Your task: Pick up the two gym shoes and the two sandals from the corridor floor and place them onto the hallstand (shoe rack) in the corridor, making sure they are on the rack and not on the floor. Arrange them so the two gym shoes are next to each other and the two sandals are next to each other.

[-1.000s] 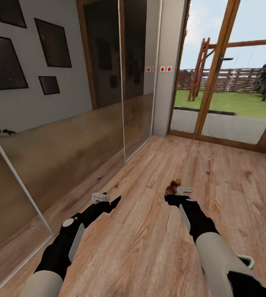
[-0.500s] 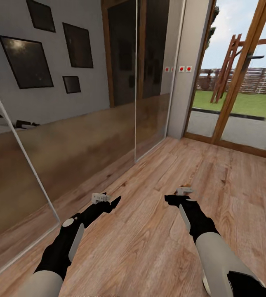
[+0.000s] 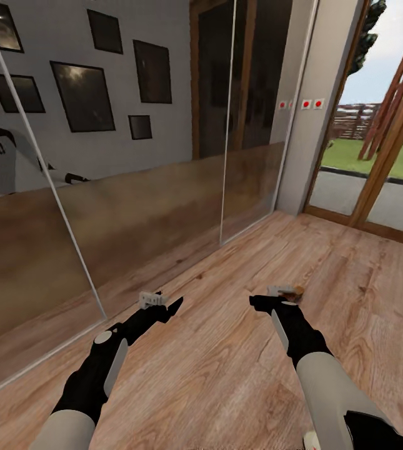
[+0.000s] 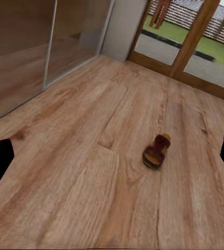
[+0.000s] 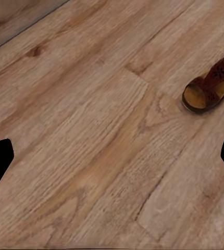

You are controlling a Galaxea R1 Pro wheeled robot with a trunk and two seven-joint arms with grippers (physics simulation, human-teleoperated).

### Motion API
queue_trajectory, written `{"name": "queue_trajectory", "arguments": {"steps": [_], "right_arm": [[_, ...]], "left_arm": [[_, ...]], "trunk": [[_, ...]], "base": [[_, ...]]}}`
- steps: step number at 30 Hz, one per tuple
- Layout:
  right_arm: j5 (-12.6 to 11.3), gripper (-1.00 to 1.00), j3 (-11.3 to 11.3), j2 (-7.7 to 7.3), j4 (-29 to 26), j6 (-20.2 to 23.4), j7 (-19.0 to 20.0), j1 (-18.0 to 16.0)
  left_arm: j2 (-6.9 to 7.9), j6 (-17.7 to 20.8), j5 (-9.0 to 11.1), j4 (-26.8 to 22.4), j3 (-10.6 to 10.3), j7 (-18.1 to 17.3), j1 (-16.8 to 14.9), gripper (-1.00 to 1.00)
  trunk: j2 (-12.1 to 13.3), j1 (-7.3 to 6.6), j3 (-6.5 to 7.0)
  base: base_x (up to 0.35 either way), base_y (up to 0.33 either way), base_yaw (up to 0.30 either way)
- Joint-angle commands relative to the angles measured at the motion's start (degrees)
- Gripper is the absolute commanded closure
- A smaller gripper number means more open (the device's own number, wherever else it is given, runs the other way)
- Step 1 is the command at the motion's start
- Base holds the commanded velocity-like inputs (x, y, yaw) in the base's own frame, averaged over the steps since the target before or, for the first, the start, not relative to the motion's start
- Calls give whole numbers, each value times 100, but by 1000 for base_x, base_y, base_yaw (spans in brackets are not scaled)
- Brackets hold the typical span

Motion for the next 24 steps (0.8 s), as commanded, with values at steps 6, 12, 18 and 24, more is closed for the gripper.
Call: {"name": "queue_trajectory", "arguments": {"steps": [6, 12, 18, 24], "right_arm": [[56, -100, -24, 5, -13, 30, 15, -4], [56, -100, -24, 5, -15, 30, 15, -1], [56, -100, -24, 5, -15, 30, 15, 0], [56, -100, -24, 5, -17, 30, 14, -1]], "left_arm": [[-7, 42, 36, 1, 20, -42, -5, -100], [-7, 42, 36, 1, 20, -42, -5, -100], [-7, 42, 36, 1, 20, -42, -5, -100], [-7, 42, 36, 1, 20, -42, -5, -100]], "trunk": [[-2, -3, -5], [-2, -3, -5], [-2, -3, -5], [-2, -3, -5]], "base": [[-219, -222, 297], [-237, -205, 297], [-219, -198, 297], [-41, -189, 295]]}}
